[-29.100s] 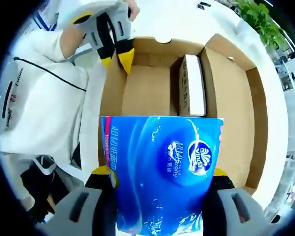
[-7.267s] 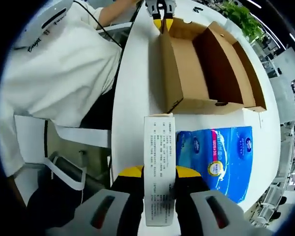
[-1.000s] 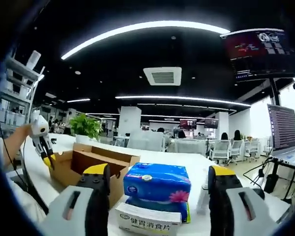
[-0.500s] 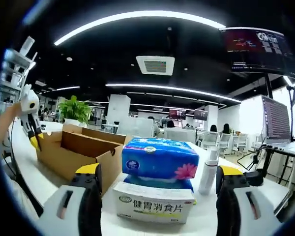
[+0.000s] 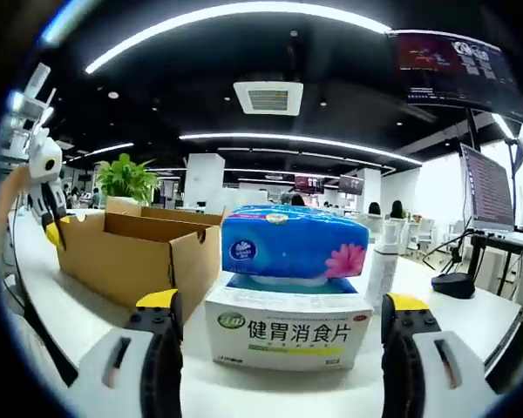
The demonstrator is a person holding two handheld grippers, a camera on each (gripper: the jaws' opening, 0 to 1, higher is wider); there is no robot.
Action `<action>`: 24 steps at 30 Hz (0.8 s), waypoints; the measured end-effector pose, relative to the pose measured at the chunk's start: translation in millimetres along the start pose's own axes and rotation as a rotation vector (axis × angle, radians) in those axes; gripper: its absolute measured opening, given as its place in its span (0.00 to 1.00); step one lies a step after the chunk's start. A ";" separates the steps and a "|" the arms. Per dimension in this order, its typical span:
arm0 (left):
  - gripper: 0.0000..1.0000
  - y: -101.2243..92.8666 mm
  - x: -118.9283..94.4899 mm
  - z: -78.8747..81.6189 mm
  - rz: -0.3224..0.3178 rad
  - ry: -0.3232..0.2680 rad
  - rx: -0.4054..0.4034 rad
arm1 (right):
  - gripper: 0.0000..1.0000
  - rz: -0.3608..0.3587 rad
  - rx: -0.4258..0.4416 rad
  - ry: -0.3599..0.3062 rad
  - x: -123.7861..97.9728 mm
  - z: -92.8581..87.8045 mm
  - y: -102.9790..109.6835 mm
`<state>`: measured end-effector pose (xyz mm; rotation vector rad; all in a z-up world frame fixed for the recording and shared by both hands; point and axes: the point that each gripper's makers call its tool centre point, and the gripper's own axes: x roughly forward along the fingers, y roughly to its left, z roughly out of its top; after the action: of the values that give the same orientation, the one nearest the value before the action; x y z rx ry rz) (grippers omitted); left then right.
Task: Operate the shoe box by opening the lid, removing the specified soft item, and placing it in the target area until the item is outside and the box remains undamaged.
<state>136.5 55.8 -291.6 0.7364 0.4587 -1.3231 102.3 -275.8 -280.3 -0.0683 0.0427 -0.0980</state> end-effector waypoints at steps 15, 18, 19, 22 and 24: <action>0.07 0.4 -0.3 0.1 0.004 -0.006 0.004 | 0.84 0.012 -0.031 0.052 6.1 -14.5 4.9; 0.07 0.2 -0.3 0.1 0.005 -0.005 0.005 | 0.84 0.022 -0.024 0.054 4.9 -14.9 6.9; 0.07 0.2 -0.3 0.1 0.005 -0.005 0.005 | 0.83 0.021 -0.024 0.053 4.7 -14.8 6.7; 0.08 0.1 -0.4 0.0 0.006 -0.004 0.006 | 0.83 0.020 -0.023 0.050 3.9 -14.7 5.8; 0.08 0.0 -0.5 -0.1 0.007 -0.004 0.006 | 0.83 0.020 -0.022 0.049 3.5 -14.8 4.3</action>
<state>136.4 56.2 -291.3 0.7397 0.4489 -1.3195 105.5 -272.9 -295.5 -0.0873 0.0936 -0.0796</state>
